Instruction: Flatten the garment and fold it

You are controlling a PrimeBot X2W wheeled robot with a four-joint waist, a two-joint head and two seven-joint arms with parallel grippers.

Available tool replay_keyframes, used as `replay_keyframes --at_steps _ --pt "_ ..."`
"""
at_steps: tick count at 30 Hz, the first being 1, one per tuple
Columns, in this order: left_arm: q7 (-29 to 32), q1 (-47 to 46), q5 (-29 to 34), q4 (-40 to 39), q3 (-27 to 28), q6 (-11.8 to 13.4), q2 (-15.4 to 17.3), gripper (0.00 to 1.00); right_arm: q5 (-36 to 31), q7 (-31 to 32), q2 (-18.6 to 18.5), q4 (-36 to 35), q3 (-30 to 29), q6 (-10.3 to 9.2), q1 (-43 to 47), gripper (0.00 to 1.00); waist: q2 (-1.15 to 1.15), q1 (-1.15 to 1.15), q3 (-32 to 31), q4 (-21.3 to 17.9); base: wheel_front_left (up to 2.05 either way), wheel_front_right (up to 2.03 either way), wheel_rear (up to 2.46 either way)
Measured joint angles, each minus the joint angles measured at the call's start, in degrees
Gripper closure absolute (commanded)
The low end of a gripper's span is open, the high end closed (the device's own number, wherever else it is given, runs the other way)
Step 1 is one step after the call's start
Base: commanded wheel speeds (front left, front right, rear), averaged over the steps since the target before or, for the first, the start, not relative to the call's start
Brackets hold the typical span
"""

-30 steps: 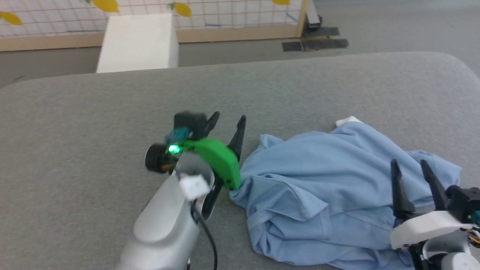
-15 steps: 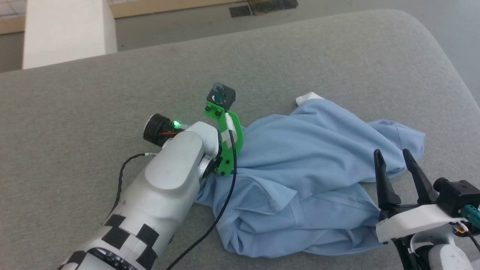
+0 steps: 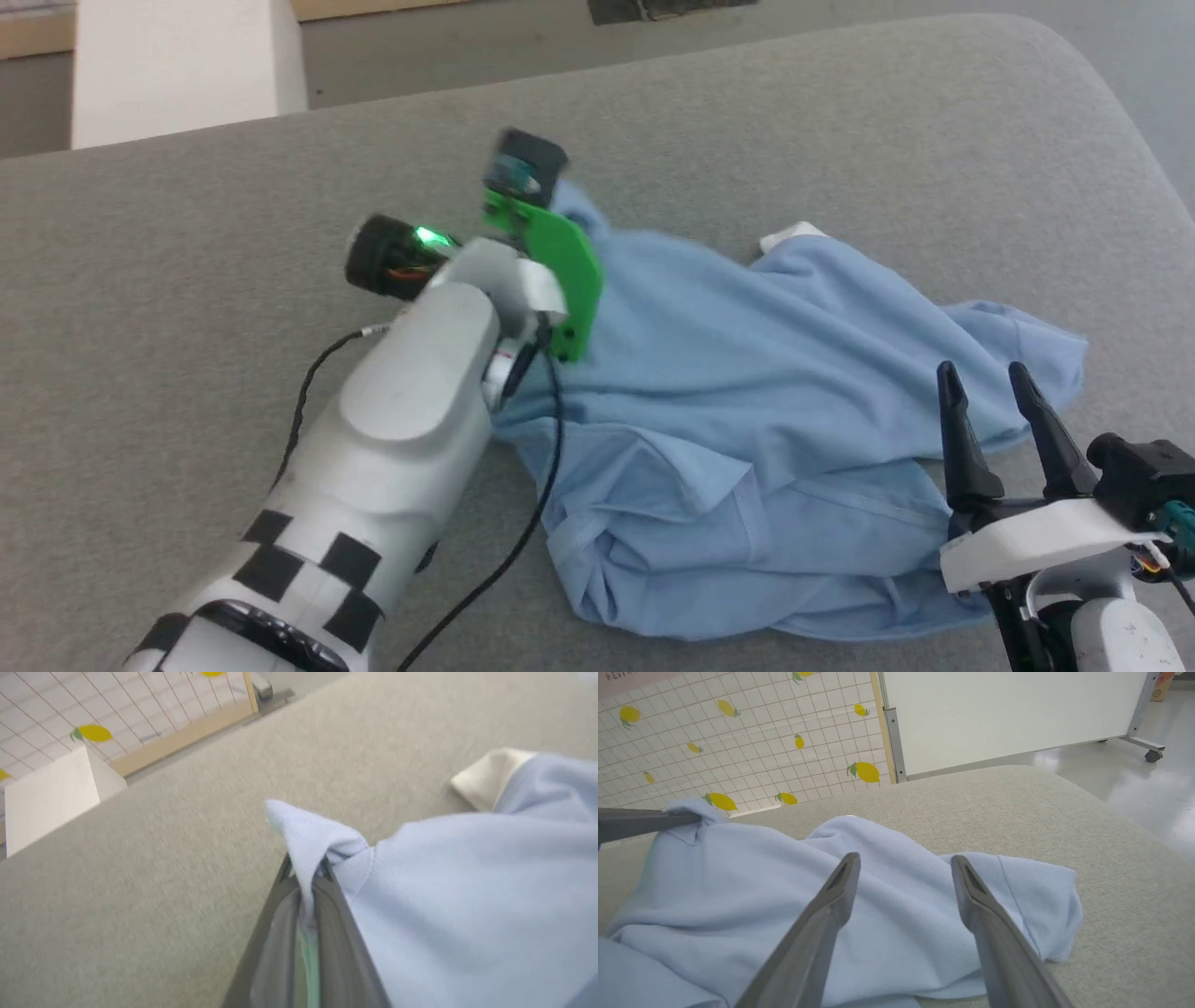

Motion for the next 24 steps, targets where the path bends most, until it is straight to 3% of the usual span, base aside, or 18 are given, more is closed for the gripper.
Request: replay_keyframes --at_steps 5,9,16,24 --pt "-14.7 3.7 -4.0 -4.7 7.7 3.4 1.7 1.0 -0.4 0.8 0.0 -0.4 -0.9 0.0 0.1 0.0 0.0 0.0 -1.9 2.9 0.0 0.0 0.0" --pt "-20.4 10.7 -7.6 -9.0 13.1 5.8 4.6 1.0 -0.5 1.8 0.0 -1.4 -1.8 0.0 0.6 0.0 0.0 0.0 -3.7 5.6 0.0 0.0 0.0" --pt "-21.3 29.9 -13.5 -17.2 18.7 9.6 8.2 1.0 -0.8 3.6 0.0 -2.9 -2.3 0.0 2.4 0.0 0.0 0.0 -6.3 10.7 0.0 0.0 0.0" --pt "-18.0 47.3 -17.3 -25.4 19.4 12.4 8.7 1.0 -0.8 5.4 0.0 -4.1 -2.6 0.0 3.1 0.0 0.0 -0.01 -8.2 15.2 0.0 0.0 0.0"
